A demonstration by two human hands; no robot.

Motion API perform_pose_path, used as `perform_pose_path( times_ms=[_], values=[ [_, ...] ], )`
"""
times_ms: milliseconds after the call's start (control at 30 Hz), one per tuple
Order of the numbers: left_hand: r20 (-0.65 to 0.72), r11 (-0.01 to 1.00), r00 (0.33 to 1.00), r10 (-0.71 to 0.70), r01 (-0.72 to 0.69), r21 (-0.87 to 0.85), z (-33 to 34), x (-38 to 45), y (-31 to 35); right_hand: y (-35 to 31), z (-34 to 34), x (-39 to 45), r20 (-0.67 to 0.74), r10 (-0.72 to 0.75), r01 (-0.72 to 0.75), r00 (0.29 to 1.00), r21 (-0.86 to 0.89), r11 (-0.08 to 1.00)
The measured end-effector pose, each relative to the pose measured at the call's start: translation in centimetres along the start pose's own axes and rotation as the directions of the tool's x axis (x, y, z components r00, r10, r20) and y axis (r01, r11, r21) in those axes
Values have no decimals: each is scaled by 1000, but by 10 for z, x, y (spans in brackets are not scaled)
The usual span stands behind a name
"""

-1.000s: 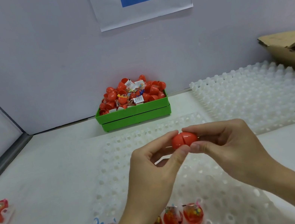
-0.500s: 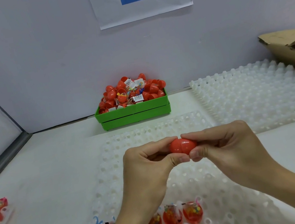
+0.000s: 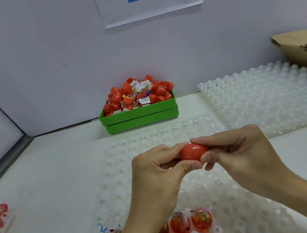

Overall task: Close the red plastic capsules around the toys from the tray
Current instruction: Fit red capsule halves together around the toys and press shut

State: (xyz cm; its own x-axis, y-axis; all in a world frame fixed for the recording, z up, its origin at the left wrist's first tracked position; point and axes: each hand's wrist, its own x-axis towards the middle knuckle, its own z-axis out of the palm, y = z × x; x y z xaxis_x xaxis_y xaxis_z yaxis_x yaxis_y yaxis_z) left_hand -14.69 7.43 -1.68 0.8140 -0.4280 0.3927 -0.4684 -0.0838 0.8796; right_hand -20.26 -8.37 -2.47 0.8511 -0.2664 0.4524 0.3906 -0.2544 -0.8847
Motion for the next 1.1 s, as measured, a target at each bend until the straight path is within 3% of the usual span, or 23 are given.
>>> perform_pose_path(
  times_ms=[133, 233, 367, 433, 467, 533, 567, 633, 700, 767, 867, 1100],
  values=[
    [-21, 999, 1000, 8, -8, 33, -1, -1, -2, -1, 0, 0, 41, 36, -36, 999, 4, 999],
    [-67, 972, 989, 129, -113, 204, -1, -2, -5, -8, 0, -2, 178, 34, -38, 983, 20, 999],
    [-27, 782, 912, 409, -334, 527, 7, -3, -7, -7, 9, -3, 161, 80, -79, 984, -9, 997],
    [-19, 768, 905, 424, -349, 537, 10, -3, -8, -3, 9, -2, 121, 123, -128, 985, 34, 991],
    [-31, 829, 927, 373, -318, 460, 8, -2, -6, -3, 8, -2, 108, 138, -144, 985, 46, 989],
    [-29, 977, 985, 171, -166, 135, 1, 1, -4, -3, 6, 0, 82, 152, -159, 985, 84, 984],
    [-13, 997, 998, 63, -64, -41, -3, 3, -4, -4, 5, 0, 71, 149, -157, 986, 129, 979],
    [94, 946, 989, -117, 140, -293, -8, 5, -5, -7, 5, 1, 96, 100, -118, 990, 206, 971],
    [258, 844, 948, -186, 289, -453, -4, 5, -2, -10, 6, 0, 158, 7, -39, 987, 199, 979],
    [289, 791, 937, -198, 327, -518, 1, 4, -1, -11, 8, -1, 197, -45, 12, 979, 163, 986],
    [219, 764, 950, -225, 311, -565, 5, 3, -2, -10, 9, -1, 218, -85, 52, 972, 153, 987],
    [183, 727, 939, -290, 340, -597, 6, 5, -6, -3, 12, 1, 213, -35, 4, 976, 145, 989]
  ],
)
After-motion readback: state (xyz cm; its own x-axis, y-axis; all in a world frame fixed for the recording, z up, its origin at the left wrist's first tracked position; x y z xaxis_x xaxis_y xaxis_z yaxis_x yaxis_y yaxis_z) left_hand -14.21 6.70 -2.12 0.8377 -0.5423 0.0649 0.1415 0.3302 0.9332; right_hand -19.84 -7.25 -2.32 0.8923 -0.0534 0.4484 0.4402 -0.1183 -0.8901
